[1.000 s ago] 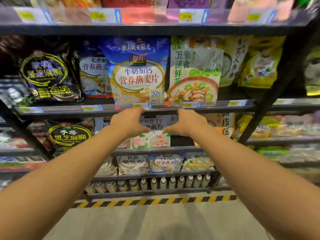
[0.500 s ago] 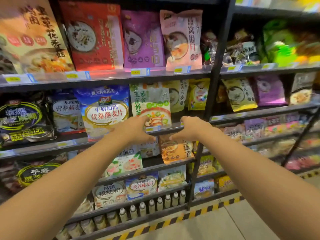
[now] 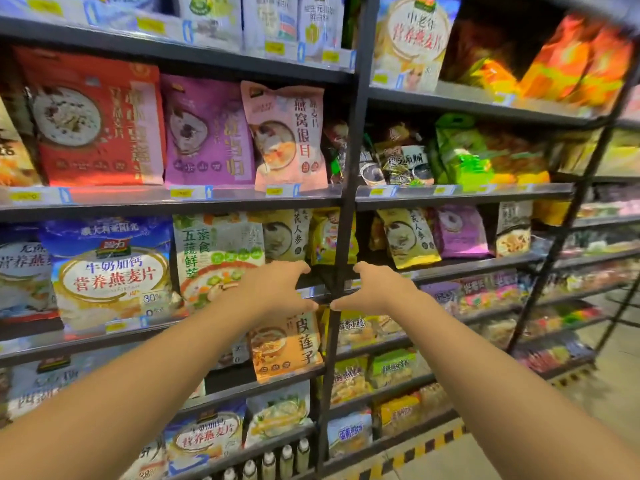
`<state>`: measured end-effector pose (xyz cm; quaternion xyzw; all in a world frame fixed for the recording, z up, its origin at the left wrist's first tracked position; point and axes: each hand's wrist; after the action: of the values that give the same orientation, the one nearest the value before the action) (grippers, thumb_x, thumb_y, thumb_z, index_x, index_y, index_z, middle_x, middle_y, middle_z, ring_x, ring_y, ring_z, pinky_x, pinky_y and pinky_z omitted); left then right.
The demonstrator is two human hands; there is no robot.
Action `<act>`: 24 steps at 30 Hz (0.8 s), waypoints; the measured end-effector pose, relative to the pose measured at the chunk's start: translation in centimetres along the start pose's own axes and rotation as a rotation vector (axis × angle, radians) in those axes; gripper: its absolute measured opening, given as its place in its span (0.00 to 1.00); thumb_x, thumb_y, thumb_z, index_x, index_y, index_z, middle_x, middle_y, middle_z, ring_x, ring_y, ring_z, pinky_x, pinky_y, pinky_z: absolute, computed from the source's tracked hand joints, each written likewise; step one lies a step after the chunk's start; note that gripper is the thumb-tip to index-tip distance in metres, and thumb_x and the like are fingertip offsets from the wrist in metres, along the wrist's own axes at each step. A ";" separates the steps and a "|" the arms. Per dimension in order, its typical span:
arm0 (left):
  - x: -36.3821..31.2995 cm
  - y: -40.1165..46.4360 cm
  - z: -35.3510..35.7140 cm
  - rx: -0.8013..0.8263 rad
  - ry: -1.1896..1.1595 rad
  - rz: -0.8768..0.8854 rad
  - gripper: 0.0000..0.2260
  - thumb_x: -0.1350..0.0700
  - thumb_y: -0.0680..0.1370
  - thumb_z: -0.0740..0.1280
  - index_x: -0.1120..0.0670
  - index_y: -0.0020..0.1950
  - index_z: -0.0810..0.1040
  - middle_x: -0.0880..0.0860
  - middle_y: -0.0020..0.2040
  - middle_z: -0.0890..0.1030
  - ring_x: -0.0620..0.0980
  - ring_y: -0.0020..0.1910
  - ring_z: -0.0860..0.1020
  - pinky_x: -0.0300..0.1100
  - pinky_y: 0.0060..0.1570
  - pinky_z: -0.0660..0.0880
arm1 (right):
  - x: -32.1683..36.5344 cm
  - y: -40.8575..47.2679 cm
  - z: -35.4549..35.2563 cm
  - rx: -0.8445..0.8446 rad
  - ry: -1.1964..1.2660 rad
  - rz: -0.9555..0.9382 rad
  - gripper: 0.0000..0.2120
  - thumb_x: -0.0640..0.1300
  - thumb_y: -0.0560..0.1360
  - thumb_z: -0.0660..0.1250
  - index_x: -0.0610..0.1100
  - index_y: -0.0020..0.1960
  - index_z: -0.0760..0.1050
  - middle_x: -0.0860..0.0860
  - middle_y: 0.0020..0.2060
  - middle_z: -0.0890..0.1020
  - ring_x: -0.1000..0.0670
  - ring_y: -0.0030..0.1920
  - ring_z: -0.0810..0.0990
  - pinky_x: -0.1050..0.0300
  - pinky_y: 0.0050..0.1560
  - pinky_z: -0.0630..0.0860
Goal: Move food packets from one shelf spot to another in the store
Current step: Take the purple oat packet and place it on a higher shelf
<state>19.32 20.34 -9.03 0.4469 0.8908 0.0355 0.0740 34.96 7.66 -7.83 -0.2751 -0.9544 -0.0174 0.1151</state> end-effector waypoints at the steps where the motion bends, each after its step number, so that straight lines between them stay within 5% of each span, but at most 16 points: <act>1: -1.1 0.9 0.1 0.001 -0.001 0.006 0.38 0.32 0.75 0.69 0.44 0.81 0.62 0.47 0.76 0.73 0.51 0.72 0.74 0.52 0.62 0.78 | -1.6 0.2 -0.5 -0.001 -0.002 0.018 0.48 0.69 0.72 0.73 0.47 0.82 0.59 0.47 0.77 0.70 0.41 0.71 0.74 0.41 0.65 0.77; 13: -15.7 12.2 2.2 -0.008 -0.052 0.174 0.37 0.32 0.75 0.69 0.43 0.80 0.63 0.46 0.76 0.73 0.52 0.73 0.73 0.54 0.61 0.77 | -19.3 2.6 -5.3 -0.028 0.033 0.219 0.50 0.72 0.69 0.73 0.46 0.80 0.60 0.46 0.75 0.72 0.40 0.71 0.74 0.40 0.66 0.76; 20: -20.7 20.1 4.8 0.022 -0.073 0.278 0.34 0.31 0.74 0.68 0.44 0.76 0.69 0.46 0.69 0.78 0.52 0.66 0.78 0.50 0.53 0.79 | -26.0 7.1 -6.3 -0.058 0.041 0.315 0.52 0.70 0.71 0.72 0.47 0.83 0.56 0.46 0.76 0.71 0.41 0.72 0.74 0.41 0.65 0.77; 24: -22.1 25.9 6.4 0.035 -0.052 0.331 0.37 0.31 0.73 0.68 0.44 0.79 0.65 0.47 0.74 0.74 0.52 0.70 0.75 0.53 0.58 0.79 | -29.5 10.7 -6.4 -0.064 0.036 0.376 0.50 0.71 0.70 0.72 0.47 0.81 0.59 0.46 0.75 0.72 0.41 0.70 0.75 0.41 0.64 0.76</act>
<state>53.91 18.09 -9.79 0.5897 0.8032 0.0200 0.0822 66.19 0.78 -8.69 -0.4516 -0.8829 -0.0310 0.1246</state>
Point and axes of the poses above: each hand's wrist, its own y-axis towards the middle knuckle, its own z-axis out of the palm, x = y × z
